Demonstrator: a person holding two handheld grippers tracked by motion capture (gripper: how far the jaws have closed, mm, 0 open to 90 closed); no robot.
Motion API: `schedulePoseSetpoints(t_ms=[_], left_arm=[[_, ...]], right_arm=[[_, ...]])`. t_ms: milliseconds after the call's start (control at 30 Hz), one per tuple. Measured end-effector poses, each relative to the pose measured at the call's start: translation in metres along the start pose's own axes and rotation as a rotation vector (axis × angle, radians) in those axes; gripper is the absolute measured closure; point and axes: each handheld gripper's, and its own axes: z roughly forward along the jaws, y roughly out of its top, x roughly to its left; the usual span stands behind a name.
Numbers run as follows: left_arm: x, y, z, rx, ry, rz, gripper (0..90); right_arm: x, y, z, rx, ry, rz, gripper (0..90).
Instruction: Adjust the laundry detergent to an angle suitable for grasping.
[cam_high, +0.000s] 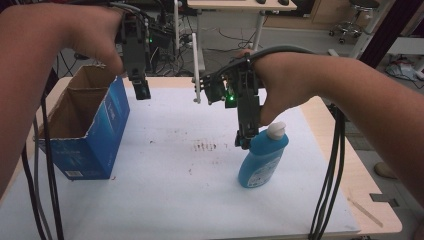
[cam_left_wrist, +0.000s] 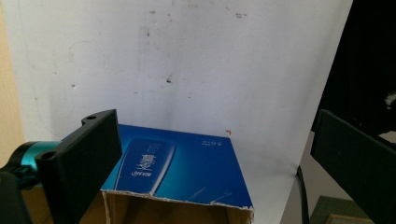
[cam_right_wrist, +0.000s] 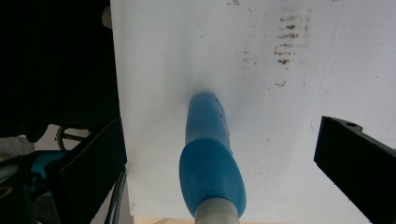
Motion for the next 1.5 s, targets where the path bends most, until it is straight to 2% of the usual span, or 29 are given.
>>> schedulePoseSetpoints(t_ms=[267, 367, 633, 700, 733, 900, 967, 1000, 1033, 1100, 1233, 1333, 1367, 1433, 1500], left_arm=[[0.002, -0.003, -0.001, -0.008, 0.0, -0.008, 1.8], [0.002, -0.005, -0.001, 0.007, 0.004, -0.017, 1.8], [0.0, -0.006, -0.003, -0.013, 0.008, -0.013, 1.8], [-0.001, -0.006, -0.002, 0.004, 0.005, -0.015, 1.8], [-0.001, -0.007, -0.002, 0.003, 0.005, -0.022, 1.8], [-0.002, -0.006, -0.002, 0.003, 0.005, -0.025, 1.8], [-0.002, -0.006, -0.002, 0.011, 0.003, -0.027, 1.8], [-0.002, -0.005, -0.001, 0.009, 0.006, -0.027, 1.8], [-0.002, -0.005, -0.001, 0.007, 0.004, -0.03, 1.8], [-0.002, -0.005, -0.001, 0.01, 0.004, -0.029, 1.8], [-0.003, -0.003, -0.001, 0.011, 0.003, -0.03, 1.8], [-0.004, -0.002, 0.0, 0.014, 0.006, -0.039, 1.8], [-0.005, -0.001, 0.0, 0.02, 0.011, -0.047, 1.8], [-0.006, -0.001, 0.0, 0.021, 0.012, -0.06, 1.8], [-0.007, -0.001, -0.001, 0.011, 0.007, -0.066, 1.8]], right_arm=[[0.0, 0.002, 0.002, 0.001, 0.004, -0.015, 1.6], [-0.002, 0.002, 0.004, 0.004, 0.006, -0.013, 1.6], [-0.001, 0.002, 0.006, 0.016, 0.008, -0.002, 1.6], [0.0, 0.002, 0.006, 0.015, 0.009, -0.001, 1.6], [0.0, 0.002, 0.005, 0.008, 0.008, -0.014, 1.6], [0.0, -0.001, 0.005, -0.004, 0.003, -0.019, 1.6], [0.0, -0.003, 0.004, -0.001, 0.004, -0.006, 1.6], [0.0, -0.005, 0.004, -0.004, 0.002, -0.004, 1.6], [-0.001, -0.007, 0.003, -0.015, 0.0, -0.021, 1.6], [0.001, -0.012, 0.002, -0.007, 0.0, 0.009, 1.6], [0.002, -0.024, -0.001, -0.011, -0.003, 0.037, 1.6], [0.002, -0.039, -0.003, -0.028, -0.012, 0.053, 1.6], [0.001, -0.044, -0.003, -0.046, -0.02, 0.031, 1.6], [0.002, -0.054, -0.004, -0.045, -0.027, 0.062, 1.6], [0.002, -0.065, -0.004, -0.051, -0.041, 0.066, 1.6]])
